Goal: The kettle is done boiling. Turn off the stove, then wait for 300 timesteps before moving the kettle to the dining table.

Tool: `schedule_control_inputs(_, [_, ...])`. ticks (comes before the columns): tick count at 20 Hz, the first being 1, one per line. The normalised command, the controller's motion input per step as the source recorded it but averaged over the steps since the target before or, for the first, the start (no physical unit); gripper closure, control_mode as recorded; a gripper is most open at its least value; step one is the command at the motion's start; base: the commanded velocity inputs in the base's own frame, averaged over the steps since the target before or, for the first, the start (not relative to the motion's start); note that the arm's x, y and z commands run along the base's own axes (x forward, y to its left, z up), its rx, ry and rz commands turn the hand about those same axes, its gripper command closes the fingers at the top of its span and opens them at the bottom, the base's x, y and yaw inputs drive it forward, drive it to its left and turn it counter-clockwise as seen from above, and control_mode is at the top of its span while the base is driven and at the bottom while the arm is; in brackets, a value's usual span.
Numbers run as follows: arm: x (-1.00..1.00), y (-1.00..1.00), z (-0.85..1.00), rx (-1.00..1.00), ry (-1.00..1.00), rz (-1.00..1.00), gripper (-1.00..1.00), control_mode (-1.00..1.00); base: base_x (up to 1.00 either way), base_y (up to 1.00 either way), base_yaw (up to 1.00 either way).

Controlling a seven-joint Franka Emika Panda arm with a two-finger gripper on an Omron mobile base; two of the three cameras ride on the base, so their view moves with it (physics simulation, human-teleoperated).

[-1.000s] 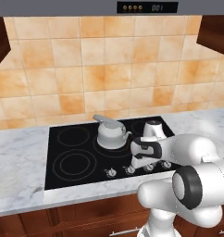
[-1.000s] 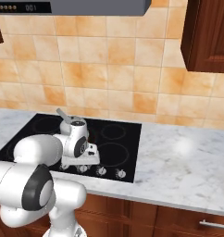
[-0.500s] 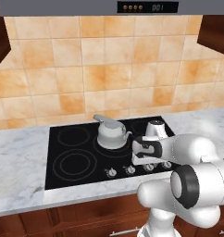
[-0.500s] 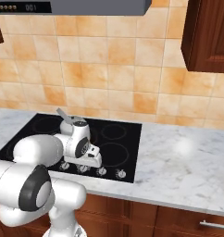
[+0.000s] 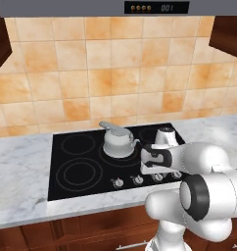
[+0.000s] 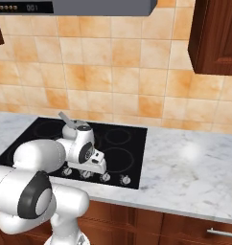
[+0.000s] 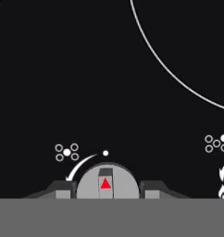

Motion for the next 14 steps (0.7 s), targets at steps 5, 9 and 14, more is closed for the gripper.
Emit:
schedule_control_inputs(5, [-0.25,0.0,0.11,-0.01,-0.01,-0.08,-1.0,-1.0,0.0,0.0,0.0])
schedule_control_inputs(9, [-0.25,0.0,0.2,-0.04,0.0,-0.06,-1.0,-1.0,0.0,0.0,0.0])
schedule_control_inputs(14, [-0.24,0.0,0.31,-0.06,-0.05,-0.02,-1.0,-1.0,0.0,0.0,0.0])
